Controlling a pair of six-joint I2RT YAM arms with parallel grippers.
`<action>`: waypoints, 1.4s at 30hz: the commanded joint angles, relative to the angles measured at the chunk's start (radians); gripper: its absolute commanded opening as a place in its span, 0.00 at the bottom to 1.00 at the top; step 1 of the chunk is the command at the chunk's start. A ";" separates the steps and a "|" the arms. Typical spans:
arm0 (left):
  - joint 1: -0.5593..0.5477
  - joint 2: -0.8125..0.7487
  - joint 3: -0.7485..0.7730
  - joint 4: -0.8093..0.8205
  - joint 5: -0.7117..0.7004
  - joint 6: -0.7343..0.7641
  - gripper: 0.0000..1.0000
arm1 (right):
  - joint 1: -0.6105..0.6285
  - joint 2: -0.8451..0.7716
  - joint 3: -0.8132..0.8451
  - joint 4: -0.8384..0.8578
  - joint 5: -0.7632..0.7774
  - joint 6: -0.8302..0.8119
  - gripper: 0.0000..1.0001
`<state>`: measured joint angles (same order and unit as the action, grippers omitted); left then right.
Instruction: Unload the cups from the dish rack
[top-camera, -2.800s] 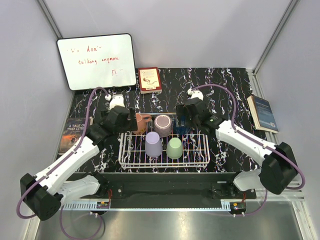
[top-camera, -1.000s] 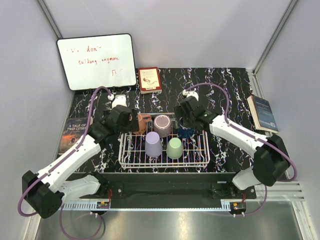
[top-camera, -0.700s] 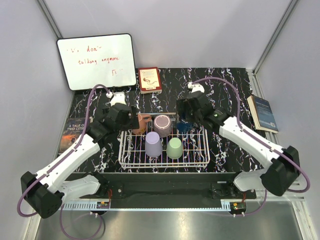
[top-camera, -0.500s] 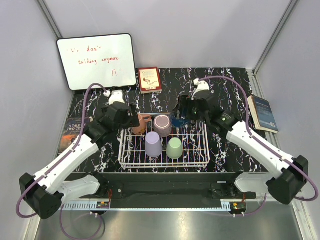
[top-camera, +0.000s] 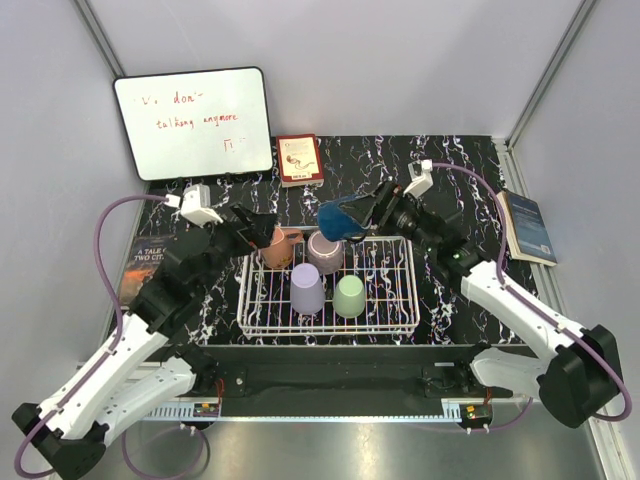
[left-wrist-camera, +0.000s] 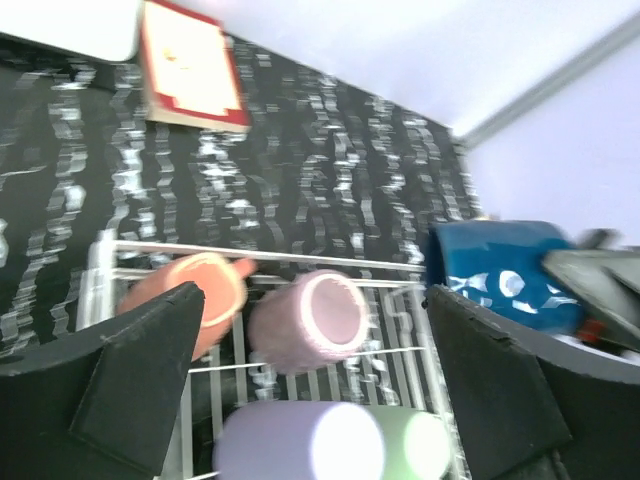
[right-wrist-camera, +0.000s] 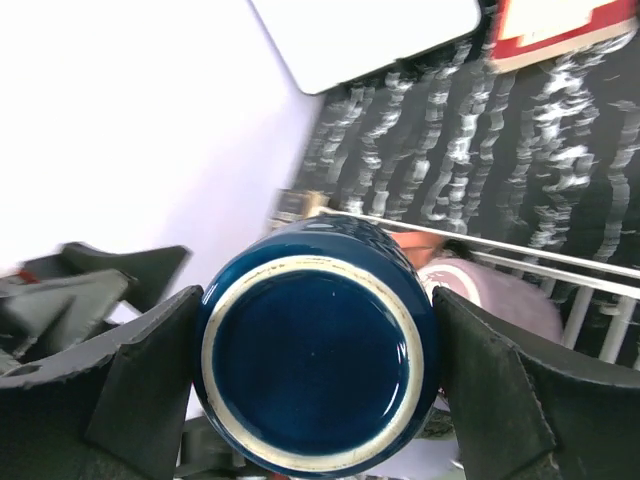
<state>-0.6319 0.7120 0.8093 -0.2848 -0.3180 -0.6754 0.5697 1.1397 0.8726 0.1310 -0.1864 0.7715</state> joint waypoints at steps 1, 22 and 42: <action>0.005 0.014 -0.019 0.150 0.125 -0.016 0.99 | -0.073 0.015 -0.090 0.520 -0.243 0.270 0.00; 0.084 0.199 -0.108 0.716 0.663 -0.202 0.72 | -0.131 0.229 -0.136 0.955 -0.467 0.523 0.00; 0.017 0.310 -0.130 0.906 0.744 -0.270 0.53 | -0.062 0.338 -0.077 1.009 -0.502 0.529 0.00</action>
<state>-0.5964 1.0134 0.6777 0.4881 0.3771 -0.9260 0.4812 1.4723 0.7296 1.0286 -0.6579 1.2900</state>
